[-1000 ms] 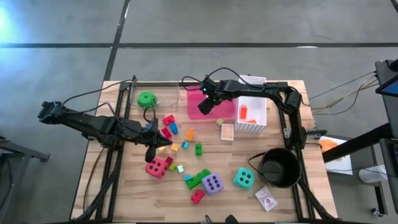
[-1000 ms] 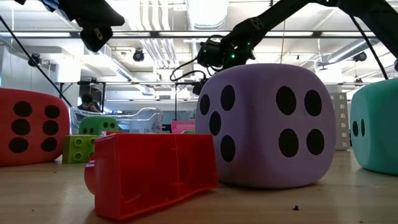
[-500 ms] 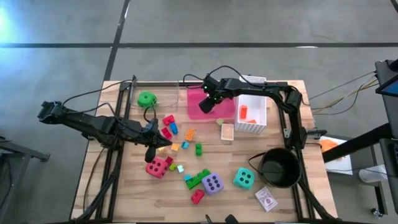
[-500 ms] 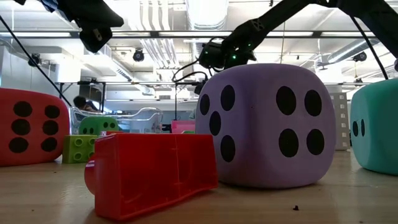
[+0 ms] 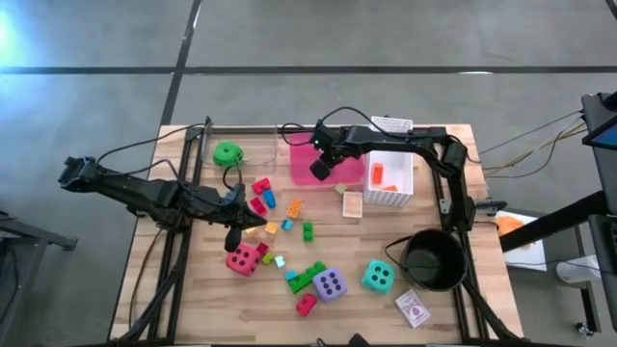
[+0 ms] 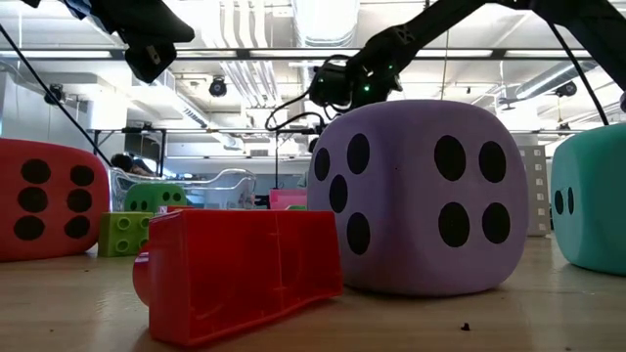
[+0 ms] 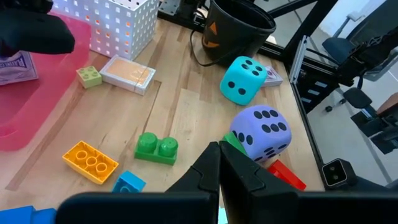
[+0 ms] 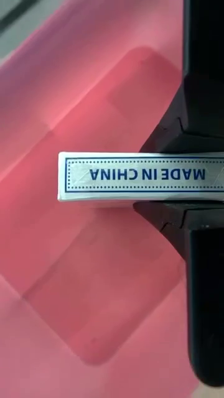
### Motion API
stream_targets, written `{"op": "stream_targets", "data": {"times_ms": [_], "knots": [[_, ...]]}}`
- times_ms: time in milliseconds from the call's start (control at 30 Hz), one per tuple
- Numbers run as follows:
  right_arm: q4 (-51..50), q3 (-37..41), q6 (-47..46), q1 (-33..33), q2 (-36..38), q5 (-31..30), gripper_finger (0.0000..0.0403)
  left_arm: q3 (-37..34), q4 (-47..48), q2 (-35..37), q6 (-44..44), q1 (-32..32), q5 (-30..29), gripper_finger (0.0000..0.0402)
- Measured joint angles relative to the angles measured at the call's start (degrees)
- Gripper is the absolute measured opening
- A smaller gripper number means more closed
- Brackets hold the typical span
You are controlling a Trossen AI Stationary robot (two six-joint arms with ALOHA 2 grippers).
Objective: Pick & Place Toys
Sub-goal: Put the blue deck of cards into the pink bin
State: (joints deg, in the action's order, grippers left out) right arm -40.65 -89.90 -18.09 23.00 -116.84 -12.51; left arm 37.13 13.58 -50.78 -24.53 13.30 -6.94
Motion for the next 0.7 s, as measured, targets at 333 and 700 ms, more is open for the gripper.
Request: {"op": "stream_targets", "data": {"times_ms": [333,700], "knots": [[-5.7,-1.5,9.5,-2.5,0.0,-6.0,0.0057,0.0,0.0,0.0,0.0,0.0,-0.2,0.0010],[-6.1,-1.3,27.2,-8.0,0.0,-13.6,0.0057,0.0,0.0,0.0,0.0,0.0,-0.1,0.0010]]}}
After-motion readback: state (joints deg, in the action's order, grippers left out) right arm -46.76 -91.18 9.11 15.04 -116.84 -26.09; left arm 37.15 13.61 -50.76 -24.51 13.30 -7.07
